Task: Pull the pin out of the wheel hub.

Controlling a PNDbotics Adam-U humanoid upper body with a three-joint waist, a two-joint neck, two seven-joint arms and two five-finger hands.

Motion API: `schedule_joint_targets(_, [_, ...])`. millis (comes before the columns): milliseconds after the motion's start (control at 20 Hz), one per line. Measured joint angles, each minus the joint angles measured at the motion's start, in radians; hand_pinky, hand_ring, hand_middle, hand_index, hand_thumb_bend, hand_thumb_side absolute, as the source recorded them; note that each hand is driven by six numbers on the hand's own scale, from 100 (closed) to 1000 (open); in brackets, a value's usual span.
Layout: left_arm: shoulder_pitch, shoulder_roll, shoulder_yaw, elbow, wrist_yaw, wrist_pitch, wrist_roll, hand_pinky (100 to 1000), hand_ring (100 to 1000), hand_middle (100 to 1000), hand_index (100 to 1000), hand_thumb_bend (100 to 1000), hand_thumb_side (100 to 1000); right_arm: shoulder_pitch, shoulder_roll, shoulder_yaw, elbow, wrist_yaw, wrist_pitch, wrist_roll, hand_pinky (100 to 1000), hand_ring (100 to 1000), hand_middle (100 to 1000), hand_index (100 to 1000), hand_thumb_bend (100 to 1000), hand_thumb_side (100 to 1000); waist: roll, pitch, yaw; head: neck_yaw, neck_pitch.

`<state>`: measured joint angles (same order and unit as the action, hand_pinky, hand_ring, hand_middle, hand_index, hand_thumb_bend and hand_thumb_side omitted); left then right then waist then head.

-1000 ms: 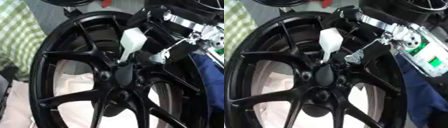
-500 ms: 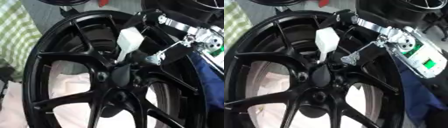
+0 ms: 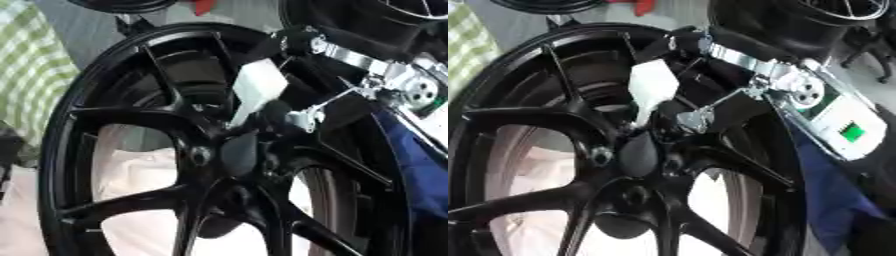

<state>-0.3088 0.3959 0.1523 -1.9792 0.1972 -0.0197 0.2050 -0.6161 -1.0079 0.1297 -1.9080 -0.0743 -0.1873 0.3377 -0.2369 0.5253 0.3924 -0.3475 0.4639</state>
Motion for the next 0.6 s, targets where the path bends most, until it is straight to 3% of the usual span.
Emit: schedule_joint_targets(600, [0.000,-0.009,0.000,0.000,-0.003,0.002,-0.002,901,693,550,793,141,586,0.011,0.000,-0.001,0.000,0.026,0.011,-0.006,791,804,627,814,206,100,0.000,0.012,-0.003,-0.020,-0.011])
